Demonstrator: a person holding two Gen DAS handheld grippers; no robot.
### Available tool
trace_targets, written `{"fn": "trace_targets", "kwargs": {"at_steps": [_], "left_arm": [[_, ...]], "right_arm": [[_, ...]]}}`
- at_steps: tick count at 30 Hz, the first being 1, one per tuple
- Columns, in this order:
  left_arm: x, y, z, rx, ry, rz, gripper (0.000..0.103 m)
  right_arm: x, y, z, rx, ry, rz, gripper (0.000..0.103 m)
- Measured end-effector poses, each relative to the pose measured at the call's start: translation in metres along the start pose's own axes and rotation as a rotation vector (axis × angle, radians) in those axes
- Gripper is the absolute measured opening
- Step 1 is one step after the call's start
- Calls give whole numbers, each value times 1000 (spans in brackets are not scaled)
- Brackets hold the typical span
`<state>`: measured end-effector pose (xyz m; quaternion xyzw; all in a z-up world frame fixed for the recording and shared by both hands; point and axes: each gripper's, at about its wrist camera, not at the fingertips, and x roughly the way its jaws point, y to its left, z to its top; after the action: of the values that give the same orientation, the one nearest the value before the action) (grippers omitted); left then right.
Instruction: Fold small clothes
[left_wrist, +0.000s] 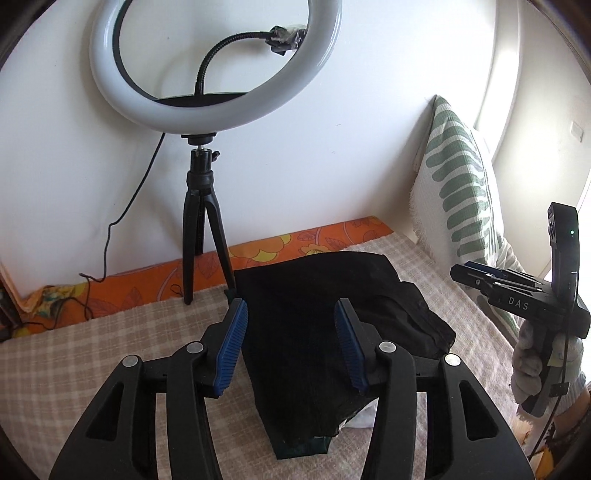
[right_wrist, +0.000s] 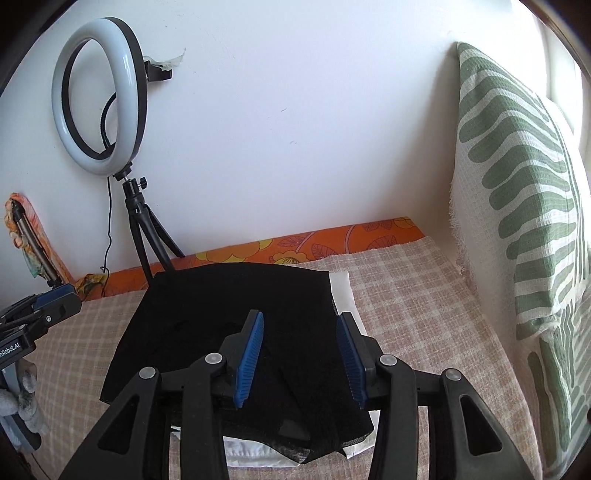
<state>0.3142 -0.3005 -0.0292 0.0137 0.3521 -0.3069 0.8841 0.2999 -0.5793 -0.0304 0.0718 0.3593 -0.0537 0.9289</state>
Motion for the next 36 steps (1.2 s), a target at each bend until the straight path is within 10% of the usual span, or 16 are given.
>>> {"fn": "trace_targets", "kwargs": {"at_steps": [22, 36], "left_arm": [[-192, -7, -94, 98, -194, 89, 88], [-218, -9, -153, 127, -209, 177, 102]], "right_arm": [[-156, 96, -90, -65, -179, -43, 101], [-168, 114, -145, -21, -211, -85, 103]]}}
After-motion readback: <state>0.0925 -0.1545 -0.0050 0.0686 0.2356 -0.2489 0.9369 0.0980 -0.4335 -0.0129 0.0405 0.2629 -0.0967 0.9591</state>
